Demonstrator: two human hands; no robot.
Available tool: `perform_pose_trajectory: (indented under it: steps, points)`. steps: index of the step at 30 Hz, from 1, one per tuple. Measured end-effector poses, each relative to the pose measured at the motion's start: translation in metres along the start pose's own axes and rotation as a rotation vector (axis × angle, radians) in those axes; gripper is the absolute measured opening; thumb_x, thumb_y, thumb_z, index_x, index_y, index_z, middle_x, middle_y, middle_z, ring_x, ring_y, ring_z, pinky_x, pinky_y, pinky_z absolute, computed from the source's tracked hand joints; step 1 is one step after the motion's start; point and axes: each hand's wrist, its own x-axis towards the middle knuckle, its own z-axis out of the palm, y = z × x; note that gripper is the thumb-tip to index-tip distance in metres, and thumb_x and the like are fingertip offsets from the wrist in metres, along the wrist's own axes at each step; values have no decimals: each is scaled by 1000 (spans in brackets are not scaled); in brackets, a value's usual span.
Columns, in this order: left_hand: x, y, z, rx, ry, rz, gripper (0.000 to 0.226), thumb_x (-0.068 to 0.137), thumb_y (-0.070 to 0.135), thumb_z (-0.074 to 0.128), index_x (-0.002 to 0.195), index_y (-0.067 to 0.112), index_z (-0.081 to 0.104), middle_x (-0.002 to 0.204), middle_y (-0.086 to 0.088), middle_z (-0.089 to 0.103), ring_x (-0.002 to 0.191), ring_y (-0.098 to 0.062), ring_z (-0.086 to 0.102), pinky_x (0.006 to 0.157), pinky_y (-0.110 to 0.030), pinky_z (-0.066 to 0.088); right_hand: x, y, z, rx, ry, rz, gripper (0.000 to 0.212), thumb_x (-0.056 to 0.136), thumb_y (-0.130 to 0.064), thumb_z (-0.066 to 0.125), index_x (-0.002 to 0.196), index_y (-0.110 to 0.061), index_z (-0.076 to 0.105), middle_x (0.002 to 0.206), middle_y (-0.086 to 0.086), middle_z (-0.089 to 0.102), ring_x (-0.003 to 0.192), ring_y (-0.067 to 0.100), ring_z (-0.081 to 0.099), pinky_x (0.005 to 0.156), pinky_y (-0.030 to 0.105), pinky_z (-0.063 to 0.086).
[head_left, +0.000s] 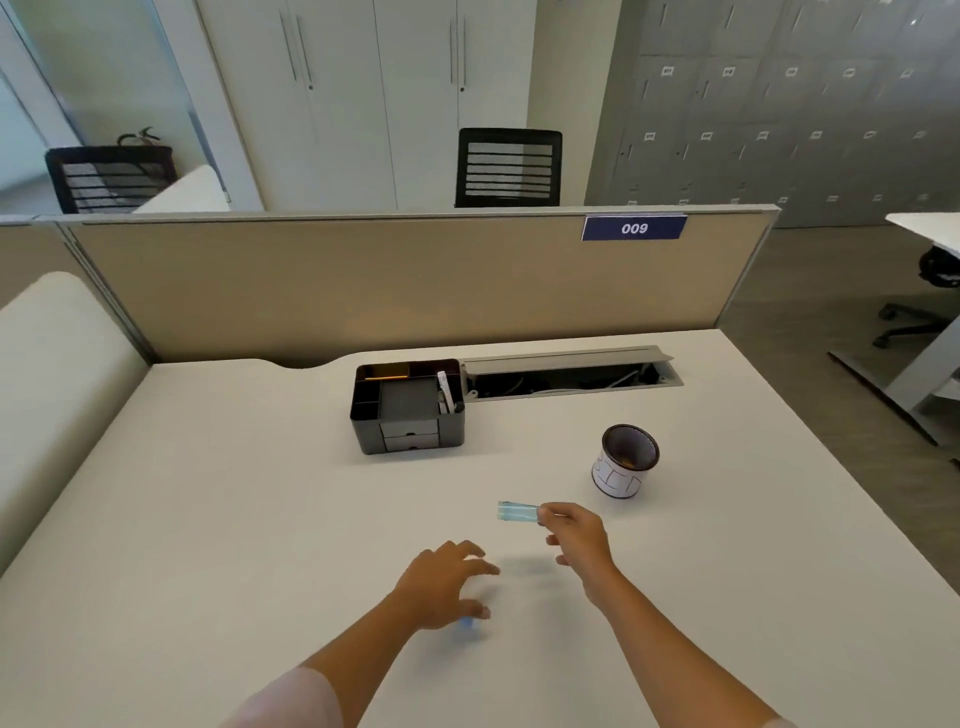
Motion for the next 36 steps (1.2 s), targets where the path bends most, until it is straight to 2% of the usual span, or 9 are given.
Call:
perform_pose_trajectory:
  steps: [3, 7, 11, 15, 17, 19, 22, 28, 36]
  points:
    - [-14, 5, 15, 64, -34, 54, 46, 85, 39, 68, 129, 36, 57, 142, 5, 48, 123, -20, 49, 94, -35, 41, -11, 6, 15, 2, -40, 35, 13, 88, -27, 66, 98, -20, 71, 99, 5, 72, 74, 15, 63, 59, 28, 48]
    - [-24, 4, 30, -20, 64, 0, 27, 89, 14, 62, 114, 23, 68, 120, -5, 59, 109, -26, 58, 84, -32, 48, -24, 9, 25, -2, -76, 58, 13, 89, -27, 65, 99, -20, 70, 102, 5, 72, 75, 15, 63, 62, 29, 49]
    - [-30, -7, 28, -396, 235, -195, 33, 85, 10, 69, 117, 17, 67, 110, -6, 61, 101, -22, 61, 89, -26, 48, -31, 6, 29, -2, -97, 50, 11, 88, -27, 66, 96, -21, 70, 102, 5, 73, 73, 14, 63, 63, 29, 48]
    - [-36, -11, 8, -822, 515, -321, 44, 82, 4, 74, 120, 20, 60, 96, 3, 65, 79, -11, 64, 75, -14, 51, -36, -1, 34, 3, -116, 24, 10, 88, -28, 65, 95, -22, 70, 102, 3, 73, 75, 14, 63, 63, 28, 47]
    - [-37, -9, -2, -920, 588, -323, 44, 85, 5, 72, 123, 21, 58, 98, 8, 64, 82, -9, 64, 70, -8, 49, -39, -5, 38, 8, -127, 10, 11, 89, -28, 65, 97, -22, 70, 102, 2, 73, 76, 15, 63, 63, 27, 47]
    - [-38, -9, -10, -1004, 666, -342, 37, 90, 9, 67, 125, 18, 59, 109, 7, 63, 92, -13, 63, 75, -9, 48, -41, -8, 43, 15, -133, 5, 12, 89, -27, 64, 98, -21, 70, 101, 2, 73, 75, 15, 63, 63, 27, 47]
    - [-41, -9, -18, -1171, 745, -396, 24, 96, 20, 59, 120, 18, 66, 116, -1, 67, 101, -19, 64, 83, -23, 49, -45, -11, 47, 29, -146, 9, 12, 90, -27, 64, 99, -21, 69, 99, 1, 73, 74, 15, 64, 63, 27, 47]
    - [-45, -2, -35, -1630, 677, -456, 23, 94, 27, 63, 110, 11, 67, 109, -8, 72, 104, -23, 68, 97, -39, 51, -52, -14, 60, 52, -167, 4, 7, 92, -27, 63, 94, -25, 69, 97, 0, 74, 73, 15, 66, 64, 27, 48]
    - [-48, 5, -43, -1761, 673, -440, 38, 90, 29, 68, 113, -1, 62, 111, -10, 72, 105, -24, 69, 96, -39, 51, -58, -18, 74, 75, -162, -25, 11, 93, -31, 62, 99, -25, 69, 96, -3, 75, 74, 15, 69, 65, 28, 48]
